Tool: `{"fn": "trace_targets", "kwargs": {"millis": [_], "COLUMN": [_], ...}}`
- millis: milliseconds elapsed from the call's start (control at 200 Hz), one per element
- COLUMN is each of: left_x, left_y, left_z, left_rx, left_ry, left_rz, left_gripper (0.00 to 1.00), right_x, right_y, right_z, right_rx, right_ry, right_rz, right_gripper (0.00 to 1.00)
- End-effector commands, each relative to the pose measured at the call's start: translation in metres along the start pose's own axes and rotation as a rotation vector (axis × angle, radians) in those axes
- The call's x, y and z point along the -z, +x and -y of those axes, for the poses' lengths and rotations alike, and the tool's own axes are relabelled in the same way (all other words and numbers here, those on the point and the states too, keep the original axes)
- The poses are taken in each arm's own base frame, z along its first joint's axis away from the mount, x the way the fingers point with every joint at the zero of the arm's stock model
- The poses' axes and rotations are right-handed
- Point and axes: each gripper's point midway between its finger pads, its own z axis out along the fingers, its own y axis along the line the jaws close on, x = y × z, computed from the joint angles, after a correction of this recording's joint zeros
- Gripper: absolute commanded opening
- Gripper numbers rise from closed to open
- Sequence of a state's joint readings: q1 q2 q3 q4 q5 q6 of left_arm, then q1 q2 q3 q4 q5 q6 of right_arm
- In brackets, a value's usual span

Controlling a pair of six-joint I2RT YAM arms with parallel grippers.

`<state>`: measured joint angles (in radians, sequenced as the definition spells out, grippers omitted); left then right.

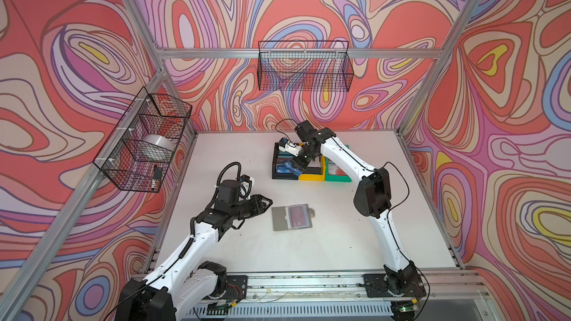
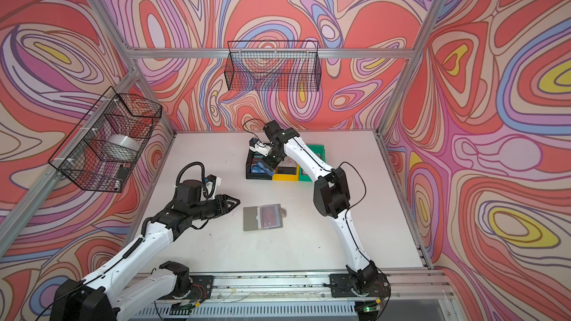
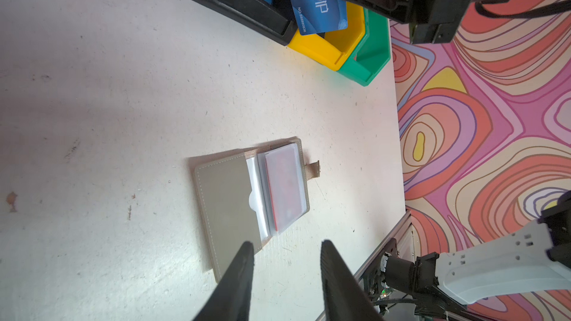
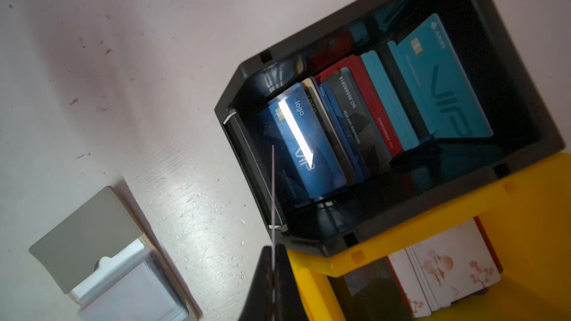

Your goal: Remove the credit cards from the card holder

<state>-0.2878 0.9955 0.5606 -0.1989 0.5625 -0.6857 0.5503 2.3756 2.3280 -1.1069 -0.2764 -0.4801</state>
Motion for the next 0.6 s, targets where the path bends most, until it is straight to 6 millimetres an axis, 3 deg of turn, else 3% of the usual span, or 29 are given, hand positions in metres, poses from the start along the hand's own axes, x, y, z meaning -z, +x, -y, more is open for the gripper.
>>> {"fn": "trace_targets", "kwargs": {"millis": [0,361,596], "left_x": [-0.003,-0.009,-0.004], "left_y": [0.001,-0.003,-0.004], "left_z": [-0.009,-0.012,-0.015], "left_rx": [0.028,0.053,0.029], "left_ry": [-0.032,-0.035,-0.069], "left_rz": [-0.006,0.006,0.004], "left_gripper": [0.39,0.39,0.39], "right_x": [0.017,0.009,0.015], "right_y": [-0.015,-0.024,-0.033], "right_z": [0.003,-0.005,-0.007], "right_rx": [0.114,0.293,0.357], "right_ry": [0.032,-0.003,0.007], "right_rz": [0.068,0.154,0.207], "right_gripper": [0.0,0.0,0.0]}}
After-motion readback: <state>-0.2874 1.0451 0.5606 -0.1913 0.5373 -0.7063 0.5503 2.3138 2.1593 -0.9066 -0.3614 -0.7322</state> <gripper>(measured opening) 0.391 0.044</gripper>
